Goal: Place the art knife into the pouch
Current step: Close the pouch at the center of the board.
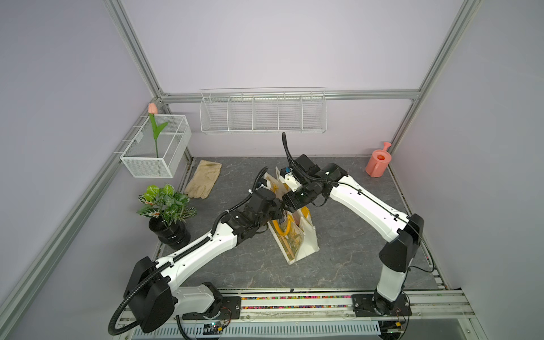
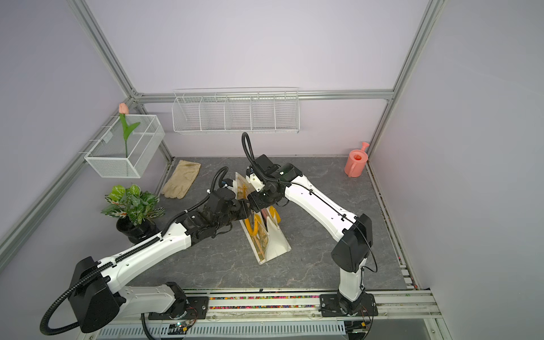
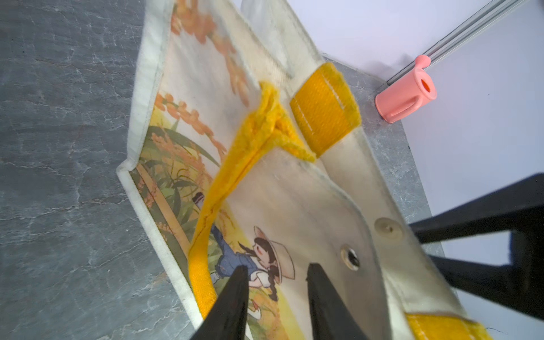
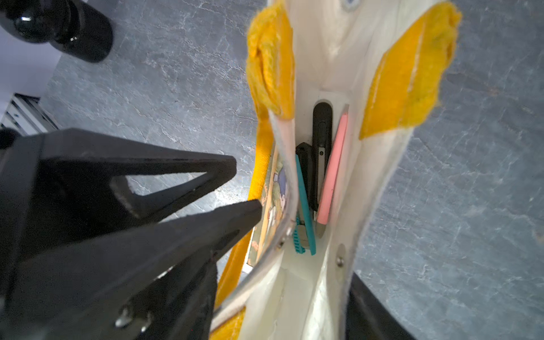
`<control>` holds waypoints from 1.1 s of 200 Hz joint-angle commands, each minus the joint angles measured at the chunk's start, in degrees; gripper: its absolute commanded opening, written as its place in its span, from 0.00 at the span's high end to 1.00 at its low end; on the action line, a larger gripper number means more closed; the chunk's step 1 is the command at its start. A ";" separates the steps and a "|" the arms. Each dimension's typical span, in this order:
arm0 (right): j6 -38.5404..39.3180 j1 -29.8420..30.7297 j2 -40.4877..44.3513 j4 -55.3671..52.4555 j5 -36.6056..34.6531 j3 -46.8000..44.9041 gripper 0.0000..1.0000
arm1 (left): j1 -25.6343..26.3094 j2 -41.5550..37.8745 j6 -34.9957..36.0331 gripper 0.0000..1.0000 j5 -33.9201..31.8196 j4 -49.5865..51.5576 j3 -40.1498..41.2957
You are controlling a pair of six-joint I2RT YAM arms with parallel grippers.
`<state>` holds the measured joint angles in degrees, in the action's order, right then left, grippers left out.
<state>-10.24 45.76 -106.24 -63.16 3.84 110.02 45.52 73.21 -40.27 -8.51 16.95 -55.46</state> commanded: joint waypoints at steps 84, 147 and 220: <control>-1.34 0.49 -5.15 -3.92 -3.50 4.99 0.70 | -0.78 -2.60 0.24 0.63 -0.54 0.40 0.65; -0.29 0.54 -4.24 -4.73 -3.95 7.22 0.93 | -1.35 -3.88 0.24 0.63 -0.42 1.38 2.15; 10.62 -1.68 -10.73 -14.34 -5.14 22.58 0.93 | -2.01 -11.42 1.42 0.63 -3.21 6.70 3.95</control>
<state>-7.38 45.15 -114.80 -73.23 -0.43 125.05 43.86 64.99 -39.62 -9.50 21.08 -52.47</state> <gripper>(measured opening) 0.117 0.372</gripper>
